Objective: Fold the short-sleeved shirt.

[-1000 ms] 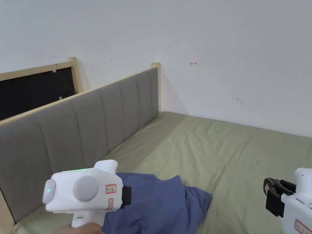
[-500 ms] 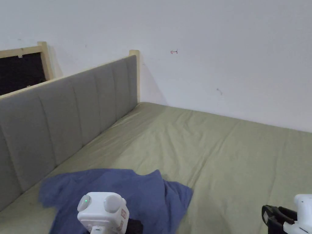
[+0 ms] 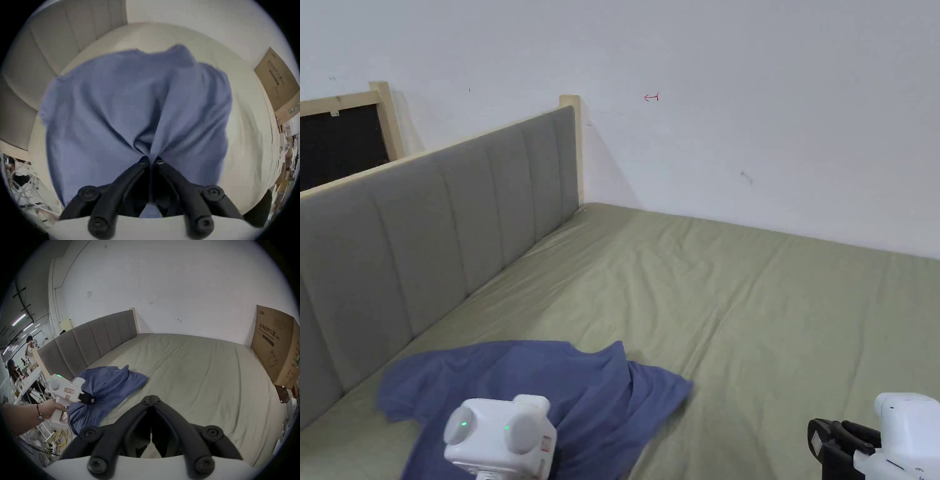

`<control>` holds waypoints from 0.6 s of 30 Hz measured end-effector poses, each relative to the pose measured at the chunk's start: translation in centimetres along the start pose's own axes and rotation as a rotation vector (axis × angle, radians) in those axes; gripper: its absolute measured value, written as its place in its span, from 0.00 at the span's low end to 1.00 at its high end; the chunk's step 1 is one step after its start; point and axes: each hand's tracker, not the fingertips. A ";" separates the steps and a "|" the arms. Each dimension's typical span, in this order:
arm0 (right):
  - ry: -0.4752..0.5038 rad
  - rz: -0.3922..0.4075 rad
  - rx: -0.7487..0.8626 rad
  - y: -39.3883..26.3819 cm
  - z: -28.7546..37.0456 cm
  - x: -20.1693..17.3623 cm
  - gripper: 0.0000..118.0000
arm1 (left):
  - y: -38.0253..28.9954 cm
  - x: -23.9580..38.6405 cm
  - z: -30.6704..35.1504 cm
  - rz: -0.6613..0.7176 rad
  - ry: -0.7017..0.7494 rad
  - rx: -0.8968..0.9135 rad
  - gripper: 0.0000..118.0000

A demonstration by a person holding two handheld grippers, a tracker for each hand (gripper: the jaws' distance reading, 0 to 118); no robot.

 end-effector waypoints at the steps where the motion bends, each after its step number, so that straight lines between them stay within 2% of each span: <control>1: -0.001 0.002 0.005 0.1 0.3 0.2 0.00 | -0.4 -1.1 1.5 0.027 -0.050 0.069 0.01; 3: -0.004 -0.003 0.017 0.3 0.9 0.5 0.00 | -0.7 -2.3 4.2 0.032 -0.069 0.130 0.01; 6: -0.007 -0.016 0.039 0.5 1.6 1.0 0.00 | -0.6 -3.4 9.3 -0.037 0.023 0.259 0.01; 10: -0.011 -0.043 0.091 0.9 3.1 1.5 0.00 | 0.7 -3.6 18.0 0.011 0.030 0.512 0.01; 13: -0.042 -0.053 0.168 1.3 4.9 2.2 0.00 | 2.7 -1.1 24.3 -0.008 -0.060 0.646 0.01; 18: -0.099 -0.066 0.259 2.7 8.9 4.3 0.00 | 4.9 7.8 31.0 -0.148 -0.262 0.761 0.01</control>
